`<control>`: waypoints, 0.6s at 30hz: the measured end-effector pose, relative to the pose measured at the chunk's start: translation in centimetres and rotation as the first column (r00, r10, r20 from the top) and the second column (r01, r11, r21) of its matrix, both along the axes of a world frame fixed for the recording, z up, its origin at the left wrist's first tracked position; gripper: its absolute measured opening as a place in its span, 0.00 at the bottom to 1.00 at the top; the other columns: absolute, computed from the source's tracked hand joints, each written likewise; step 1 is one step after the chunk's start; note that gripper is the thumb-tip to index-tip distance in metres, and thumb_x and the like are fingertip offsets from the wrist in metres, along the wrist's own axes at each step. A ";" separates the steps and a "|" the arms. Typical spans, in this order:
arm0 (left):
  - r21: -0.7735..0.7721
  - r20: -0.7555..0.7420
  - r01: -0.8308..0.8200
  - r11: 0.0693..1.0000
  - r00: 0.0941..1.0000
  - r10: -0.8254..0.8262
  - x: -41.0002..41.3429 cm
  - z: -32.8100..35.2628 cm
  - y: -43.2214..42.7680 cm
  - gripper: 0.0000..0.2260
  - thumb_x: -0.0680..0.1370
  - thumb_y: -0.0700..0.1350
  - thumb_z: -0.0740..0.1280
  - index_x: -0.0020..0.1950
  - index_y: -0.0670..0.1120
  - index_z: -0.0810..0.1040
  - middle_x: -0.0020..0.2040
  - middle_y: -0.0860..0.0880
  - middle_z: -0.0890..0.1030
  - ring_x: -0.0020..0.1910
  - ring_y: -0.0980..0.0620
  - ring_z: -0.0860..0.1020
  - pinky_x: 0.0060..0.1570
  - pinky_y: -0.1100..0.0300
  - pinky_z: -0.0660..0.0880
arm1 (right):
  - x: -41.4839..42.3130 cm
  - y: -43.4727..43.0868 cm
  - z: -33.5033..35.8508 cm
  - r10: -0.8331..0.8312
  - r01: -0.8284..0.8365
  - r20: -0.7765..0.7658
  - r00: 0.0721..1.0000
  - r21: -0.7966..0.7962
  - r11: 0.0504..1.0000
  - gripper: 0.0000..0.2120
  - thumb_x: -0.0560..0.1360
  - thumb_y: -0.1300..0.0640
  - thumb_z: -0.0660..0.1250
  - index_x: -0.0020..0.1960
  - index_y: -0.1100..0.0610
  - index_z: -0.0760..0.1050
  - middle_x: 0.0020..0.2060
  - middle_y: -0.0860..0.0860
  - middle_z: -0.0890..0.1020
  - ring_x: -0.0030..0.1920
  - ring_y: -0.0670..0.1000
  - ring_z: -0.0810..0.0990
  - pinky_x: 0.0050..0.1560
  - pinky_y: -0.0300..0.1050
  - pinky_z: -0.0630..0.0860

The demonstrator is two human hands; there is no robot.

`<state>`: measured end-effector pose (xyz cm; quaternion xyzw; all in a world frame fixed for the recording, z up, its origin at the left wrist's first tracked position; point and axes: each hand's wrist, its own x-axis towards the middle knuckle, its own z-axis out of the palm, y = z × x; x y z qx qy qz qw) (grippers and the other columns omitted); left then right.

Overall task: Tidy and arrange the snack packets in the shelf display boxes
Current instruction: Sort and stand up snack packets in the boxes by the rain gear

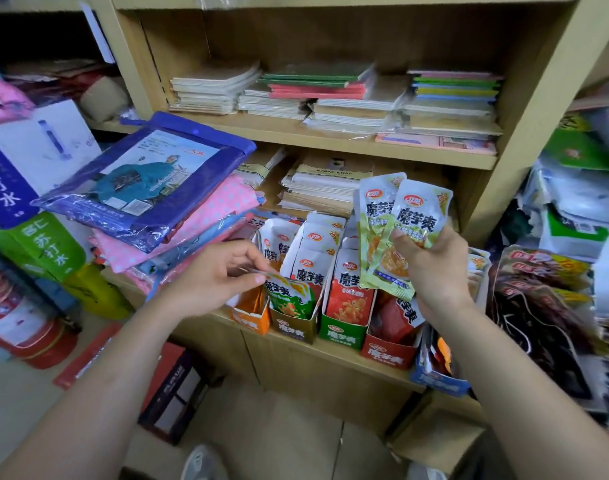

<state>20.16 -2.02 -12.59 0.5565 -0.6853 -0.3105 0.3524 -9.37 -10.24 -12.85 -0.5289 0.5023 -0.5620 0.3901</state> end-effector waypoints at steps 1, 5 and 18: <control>0.011 -0.012 -0.001 1.000 1.000 0.002 0.2 0.1 0.2 0.09 0.77 0.33 0.72 0.47 0.47 0.81 0.50 0.52 0.87 0.54 0.53 0.84 0.57 0.58 0.78 | 0.0 0.0 0.0 0.010 -0.010 -0.009 1.000 -0.006 1.000 0.13 0.76 0.55 0.74 0.54 0.61 0.76 0.48 0.59 0.84 0.48 0.57 0.83 0.55 0.56 0.80; 0.059 0.009 0.025 0.998 1.000 -0.026 0.3 0.4 1.0 0.09 0.73 0.38 0.76 0.52 0.47 0.84 0.51 0.53 0.86 0.53 0.52 0.84 0.58 0.55 0.79 | -0.1 0.1 0.0 0.054 -0.056 -0.046 0.997 -0.047 0.997 0.04 0.78 0.59 0.71 0.50 0.59 0.79 0.41 0.48 0.84 0.39 0.47 0.81 0.42 0.43 0.79; -0.149 0.170 -0.207 0.967 0.958 0.231 -2.7 -2.2 -1.9 0.11 0.75 0.54 0.74 0.57 0.58 0.83 0.46 0.55 0.86 0.46 0.53 0.83 0.47 0.46 0.81 | 0.3 0.7 0.4 0.069 -0.078 -0.086 0.994 -0.099 0.992 0.09 0.78 0.58 0.72 0.43 0.49 0.73 0.29 0.35 0.78 0.30 0.36 0.77 0.34 0.30 0.69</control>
